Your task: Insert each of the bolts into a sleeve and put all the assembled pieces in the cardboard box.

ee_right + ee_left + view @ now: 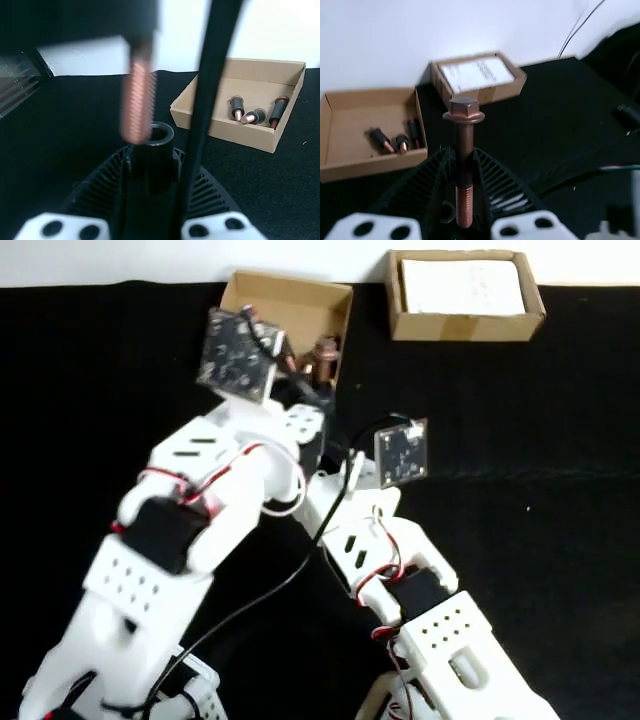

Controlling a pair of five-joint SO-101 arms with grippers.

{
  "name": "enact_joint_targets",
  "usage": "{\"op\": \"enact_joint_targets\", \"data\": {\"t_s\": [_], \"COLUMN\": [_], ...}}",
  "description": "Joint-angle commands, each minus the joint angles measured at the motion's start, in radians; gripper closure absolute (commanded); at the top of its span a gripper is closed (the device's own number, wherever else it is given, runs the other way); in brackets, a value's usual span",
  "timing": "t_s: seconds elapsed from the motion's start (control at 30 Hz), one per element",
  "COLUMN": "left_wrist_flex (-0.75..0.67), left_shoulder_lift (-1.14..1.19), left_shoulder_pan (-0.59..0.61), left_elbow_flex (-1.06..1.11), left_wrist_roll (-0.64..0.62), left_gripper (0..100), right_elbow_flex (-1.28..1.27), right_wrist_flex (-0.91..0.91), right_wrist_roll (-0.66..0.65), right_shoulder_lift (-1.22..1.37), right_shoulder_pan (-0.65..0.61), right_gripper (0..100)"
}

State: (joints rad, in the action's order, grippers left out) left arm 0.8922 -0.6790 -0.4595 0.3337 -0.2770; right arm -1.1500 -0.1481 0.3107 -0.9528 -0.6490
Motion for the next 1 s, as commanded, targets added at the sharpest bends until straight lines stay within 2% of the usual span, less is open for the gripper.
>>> {"op": "enact_joint_targets", "data": {"t_s": [0.0,0.37,0.97], "left_wrist_flex": [-0.023,-0.04,-0.066], "left_shoulder_lift": [0.039,0.051,0.054], "left_shoulder_pan": [-0.01,0.044,0.05], "left_elbow_flex": [-0.016,-0.027,-0.036], "left_wrist_roll": [0.005,0.008,0.006], "left_gripper": [99,99,99], "right_elbow_flex": [0.013,0.013,0.01], "right_wrist_flex": [0.021,0.021,0.021], "right_wrist_roll": [0.008,0.008,0.008], "right_shoulder_lift": [-0.019,-0.016,-0.013], "right_shoulder_pan": [-0.007,-0.004,-0.002], "right_gripper": [99.1,99.1,99.1]}}
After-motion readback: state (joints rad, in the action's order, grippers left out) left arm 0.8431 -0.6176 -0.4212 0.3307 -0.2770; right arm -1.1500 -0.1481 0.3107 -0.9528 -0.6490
